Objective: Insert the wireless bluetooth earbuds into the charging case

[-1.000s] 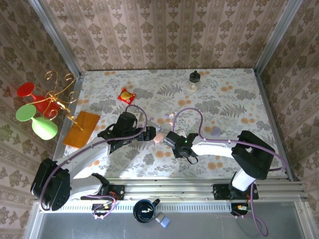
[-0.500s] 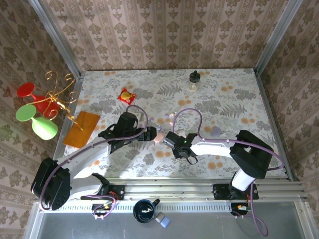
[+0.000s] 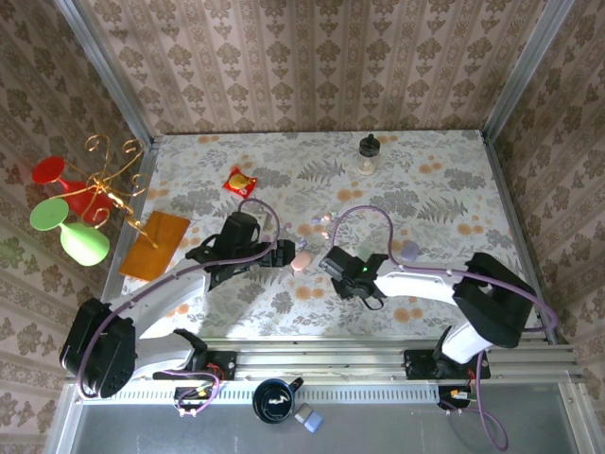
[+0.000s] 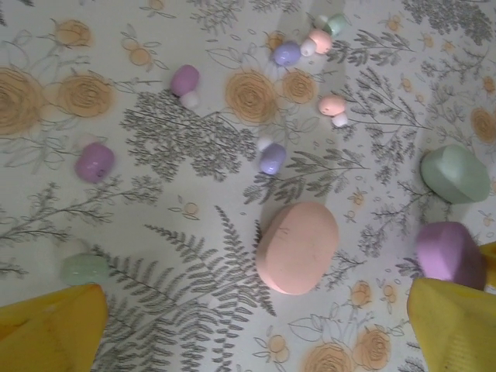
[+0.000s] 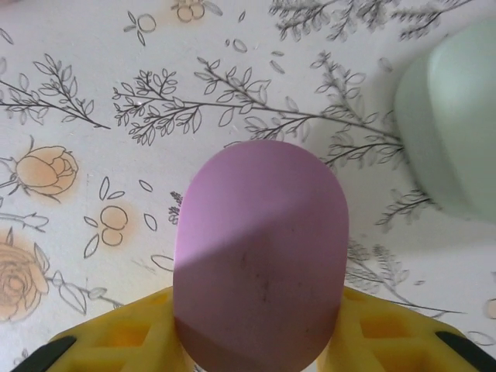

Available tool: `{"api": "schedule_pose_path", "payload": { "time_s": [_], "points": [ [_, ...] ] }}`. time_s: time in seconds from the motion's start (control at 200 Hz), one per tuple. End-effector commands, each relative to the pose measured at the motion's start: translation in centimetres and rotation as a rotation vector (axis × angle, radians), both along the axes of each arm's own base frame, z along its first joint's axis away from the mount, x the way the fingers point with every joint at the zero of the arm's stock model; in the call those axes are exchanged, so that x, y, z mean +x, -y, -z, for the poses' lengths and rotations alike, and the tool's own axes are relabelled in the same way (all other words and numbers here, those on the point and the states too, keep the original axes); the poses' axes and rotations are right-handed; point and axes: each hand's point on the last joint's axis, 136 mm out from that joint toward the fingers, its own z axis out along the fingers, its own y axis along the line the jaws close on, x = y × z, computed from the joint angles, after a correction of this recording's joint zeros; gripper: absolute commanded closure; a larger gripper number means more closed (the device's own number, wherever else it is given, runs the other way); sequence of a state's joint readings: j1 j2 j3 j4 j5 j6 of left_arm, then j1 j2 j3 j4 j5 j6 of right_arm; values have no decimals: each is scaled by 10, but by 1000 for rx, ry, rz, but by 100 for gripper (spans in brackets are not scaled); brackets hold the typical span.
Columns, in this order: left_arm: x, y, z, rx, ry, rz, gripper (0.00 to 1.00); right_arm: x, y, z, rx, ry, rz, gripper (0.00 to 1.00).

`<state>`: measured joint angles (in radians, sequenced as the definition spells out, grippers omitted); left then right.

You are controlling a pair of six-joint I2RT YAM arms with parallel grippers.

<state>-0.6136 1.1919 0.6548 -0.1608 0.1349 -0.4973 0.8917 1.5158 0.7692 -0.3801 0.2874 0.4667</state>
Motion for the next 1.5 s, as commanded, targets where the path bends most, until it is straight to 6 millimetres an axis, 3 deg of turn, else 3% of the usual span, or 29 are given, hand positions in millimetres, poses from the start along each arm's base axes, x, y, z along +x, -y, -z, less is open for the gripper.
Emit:
{"api": "schedule_pose_path", "payload": {
  "time_s": [0.0, 0.105, 0.33, 0.455, 0.605, 0.92, 1.25, 1.495],
  "points": [
    [-1, -2, -7, -41, 38, 66, 0, 13, -7, -29, 49, 93, -161, 61],
    [4, 2, -9, -47, 138, 142, 0, 17, -13, -55, 183, 116, -244, 70],
    [14, 17, -33, -6, 416, 331, 0, 19, -7, -106, 231, 182, -392, 69],
    [0, 32, -49, -58, 581, 484, 1, 17, -13, -127, 297, 212, -440, 69],
    [-31, 52, -50, -121, 662, 710, 2, 11, -22, -144, 320, 206, -527, 69],
    [-104, 86, -60, -335, 644, 1069, 13, -19, -43, -158, 391, 87, -723, 70],
    [-130, 100, -72, -476, 522, 1178, 20, -37, -64, -160, 448, 41, -875, 67],
    [-136, 103, -78, -527, 469, 1162, 25, -46, -72, -154, 472, -5, -938, 68]
  ]
}}
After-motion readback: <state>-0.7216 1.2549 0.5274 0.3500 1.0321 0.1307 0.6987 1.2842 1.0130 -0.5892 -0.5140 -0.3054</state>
